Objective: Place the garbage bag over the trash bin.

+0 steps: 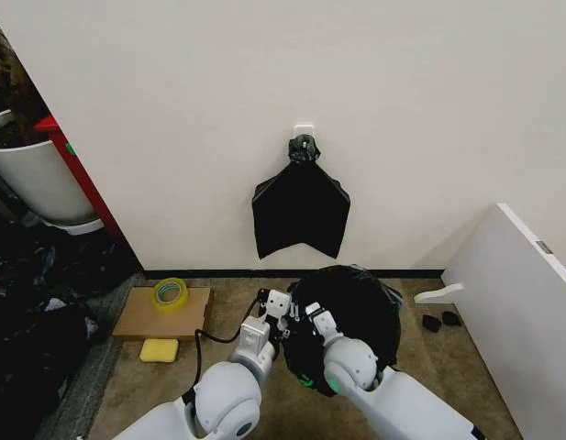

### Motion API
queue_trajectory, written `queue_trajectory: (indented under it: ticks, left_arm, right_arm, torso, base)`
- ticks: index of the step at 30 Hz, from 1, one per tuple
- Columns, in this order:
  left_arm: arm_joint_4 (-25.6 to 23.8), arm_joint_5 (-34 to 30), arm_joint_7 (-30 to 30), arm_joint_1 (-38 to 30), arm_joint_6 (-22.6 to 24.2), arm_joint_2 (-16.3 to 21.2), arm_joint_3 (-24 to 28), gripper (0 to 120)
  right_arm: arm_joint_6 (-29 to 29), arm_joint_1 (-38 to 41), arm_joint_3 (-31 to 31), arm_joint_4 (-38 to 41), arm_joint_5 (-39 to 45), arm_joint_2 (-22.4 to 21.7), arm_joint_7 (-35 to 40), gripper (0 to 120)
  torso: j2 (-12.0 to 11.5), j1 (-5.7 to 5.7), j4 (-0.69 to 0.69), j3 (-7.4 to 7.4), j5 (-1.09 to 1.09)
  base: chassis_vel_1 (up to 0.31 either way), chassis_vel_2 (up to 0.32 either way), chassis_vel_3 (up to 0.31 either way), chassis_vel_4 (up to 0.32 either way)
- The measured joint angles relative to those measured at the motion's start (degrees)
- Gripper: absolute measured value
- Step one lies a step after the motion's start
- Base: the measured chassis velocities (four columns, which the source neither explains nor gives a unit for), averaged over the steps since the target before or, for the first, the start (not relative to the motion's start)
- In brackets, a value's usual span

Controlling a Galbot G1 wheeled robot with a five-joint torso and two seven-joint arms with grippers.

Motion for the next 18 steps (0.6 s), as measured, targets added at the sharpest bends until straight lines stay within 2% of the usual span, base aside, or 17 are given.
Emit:
queue_trajectory:
  ticks: [5,10,12,13,17,18]
  left_arm:
    - [0.44,-0.05,0.08,-0.16,-0.24,-0.2,-0.96,0]
    - [3.02,-3.18,-0.71,-1.05,-0.27,-1.84,-4.89,0]
    - [5.23,-6.25,-1.59,-1.94,0.06,-2.67,-8.55,0]
    - [5.23,-6.25,-1.59,-1.94,0.06,-2.67,-8.55,0]
    - [6.89,-12.14,-3.16,-2.92,1.3,-3.37,-11.37,0]
    - [7.15,-15.21,-4.15,-3.07,2.15,-3.57,-12.37,0]
  right_arm:
    - [0.0,-0.25,0.75,0.22,0.44,-0.95,0.65,0]
    - [0.12,-4.6,4.41,7.75,2.04,-2.43,-1.86,0]
    - [1.97,-8.08,7.98,14.59,3.24,-4.75,-6.43,12]
    - [1.97,-8.08,7.98,14.59,3.24,-4.75,-6.43,12]
    - [3.52,-13.35,13.34,22.99,5.39,-8.86,-11.81,26]
    - [4.36,-15.51,15.48,26.68,7.34,-10.77,-13.38,34]
  torso:
    - [0.0,0.0,0.0,0.0,0.0]
    - [0.0,0.0,-0.02,0.0,0.0]
    - [0.0,0.0,-0.01,0.0,0.0]
    - [0.0,0.0,-0.01,0.0,0.0]
    - [0.0,0.0,-0.03,0.0,0.01]
    - [0.0,0.0,-0.04,0.0,-0.01]
  base:
    - [0.0,0.0,0.0,0.0]
    - [0.0,0.0,0.0,0.0]
    - [0.0,0.0,0.0,0.0]
    - [0.0,0.0,0.0,0.0]
    - [0.0,0.0,0.0,0.0]
    - [0.0,0.0,0.0,0.0]
